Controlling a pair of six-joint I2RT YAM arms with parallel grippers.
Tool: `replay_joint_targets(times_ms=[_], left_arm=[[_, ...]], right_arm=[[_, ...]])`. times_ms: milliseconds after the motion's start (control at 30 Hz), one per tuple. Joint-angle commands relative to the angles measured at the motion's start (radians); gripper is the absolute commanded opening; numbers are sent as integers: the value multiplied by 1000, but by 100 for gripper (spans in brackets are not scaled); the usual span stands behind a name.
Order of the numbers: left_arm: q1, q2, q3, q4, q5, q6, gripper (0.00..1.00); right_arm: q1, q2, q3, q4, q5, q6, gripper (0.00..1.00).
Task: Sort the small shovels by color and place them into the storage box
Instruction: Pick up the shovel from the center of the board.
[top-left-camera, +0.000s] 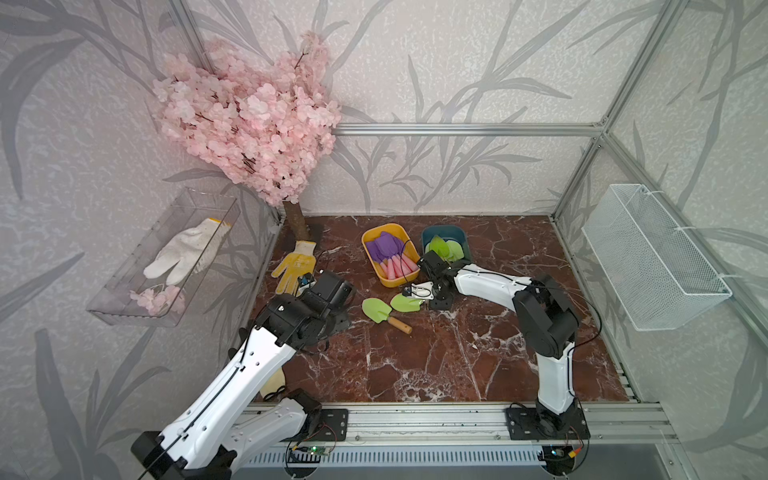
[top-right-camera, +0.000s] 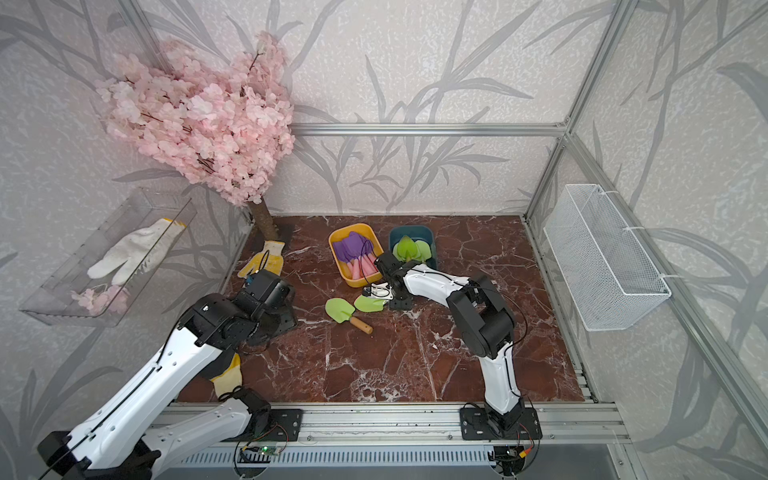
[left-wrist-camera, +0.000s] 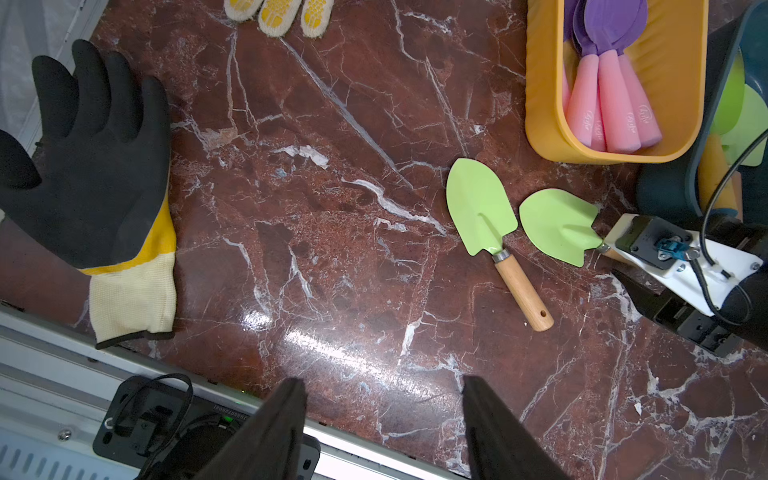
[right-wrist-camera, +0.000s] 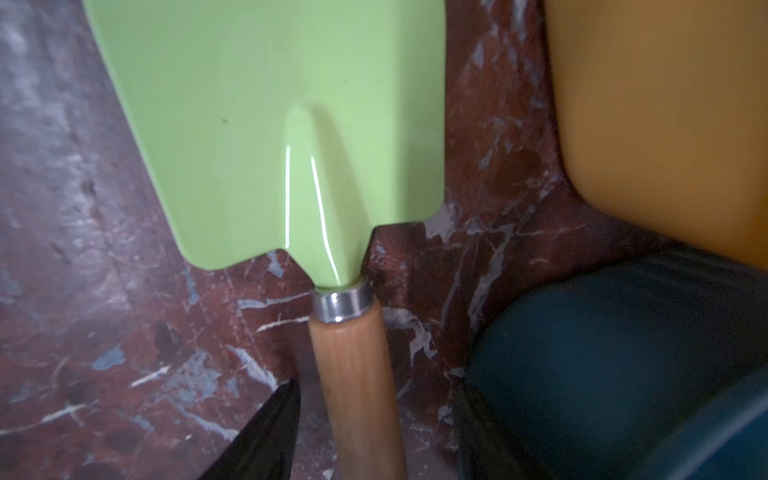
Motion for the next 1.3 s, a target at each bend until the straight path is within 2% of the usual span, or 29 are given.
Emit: replay_joint_targets(times_ms=[0, 733, 767, 1267], left_arm=[[-3, 3, 9, -8, -24, 10, 63], [-3, -13, 30, -26, -56, 8, 63], [-4, -13, 30, -26, -55, 10, 63], [-3, -22, 26, -28, -60, 9, 63]], right_arm=[[-5, 9, -12, 3, -24, 19, 63], [-4, 16, -64, 23, -41, 57, 61], [-5, 15, -64, 23, -41, 75, 54], [-5, -2, -84, 3, -47, 83, 41]])
